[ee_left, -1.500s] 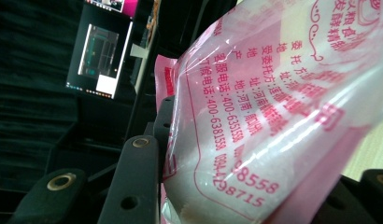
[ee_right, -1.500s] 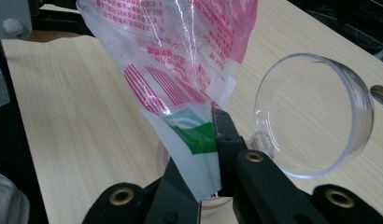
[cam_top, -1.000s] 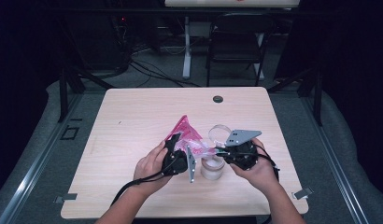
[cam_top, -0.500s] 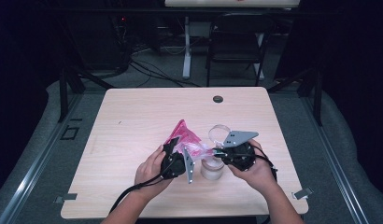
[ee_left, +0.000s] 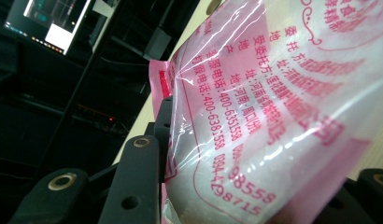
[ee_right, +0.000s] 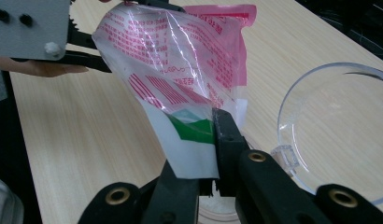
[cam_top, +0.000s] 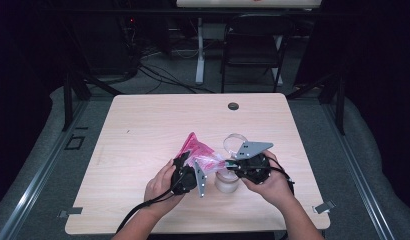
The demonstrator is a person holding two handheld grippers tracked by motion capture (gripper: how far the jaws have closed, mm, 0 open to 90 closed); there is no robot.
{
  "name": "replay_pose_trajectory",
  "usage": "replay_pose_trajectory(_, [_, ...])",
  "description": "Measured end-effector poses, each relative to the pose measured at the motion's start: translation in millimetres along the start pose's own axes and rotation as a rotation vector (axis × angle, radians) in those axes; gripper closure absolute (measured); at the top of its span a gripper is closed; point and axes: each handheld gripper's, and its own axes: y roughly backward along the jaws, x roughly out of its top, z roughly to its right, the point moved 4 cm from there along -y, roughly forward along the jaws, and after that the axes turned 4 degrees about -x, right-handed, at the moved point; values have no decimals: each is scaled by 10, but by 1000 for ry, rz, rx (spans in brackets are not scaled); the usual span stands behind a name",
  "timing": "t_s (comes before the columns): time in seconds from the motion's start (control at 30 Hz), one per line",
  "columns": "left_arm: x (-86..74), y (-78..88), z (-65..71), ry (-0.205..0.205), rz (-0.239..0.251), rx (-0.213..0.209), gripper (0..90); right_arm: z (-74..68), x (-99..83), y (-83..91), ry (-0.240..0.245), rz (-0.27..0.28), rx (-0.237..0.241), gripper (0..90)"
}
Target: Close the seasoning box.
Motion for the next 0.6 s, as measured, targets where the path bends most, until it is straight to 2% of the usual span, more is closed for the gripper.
replay_pose_trajectory(0.3, [-34, -26, 13, 33, -16, -23, 673, -31, 21, -2, 6, 12, 14, 851])
replay_pose_trajectory(0.4, [-42, -32, 10, 42, -21, -35, 675, -27, 26, 1, -6, 26, 15, 771])
replay_pose_trajectory(0.43, [-40, -46, 19, 72, -2, -42, 676, -24, 31, 6, -10, 31, 14, 748])
replay_pose_trajectory(0.47, [-42, -41, 11, 69, -9, -54, 676, -24, 36, 14, -13, 38, 24, 725])
replay_pose_trajectory(0.53, [-35, -51, 37, 95, 4, -65, 677, -33, 47, 20, -16, 56, 39, 677])
replay_pose_trajectory(0.6, [-29, -52, 57, 88, 0, -70, 677, -48, 57, 24, 0, 63, 46, 618])
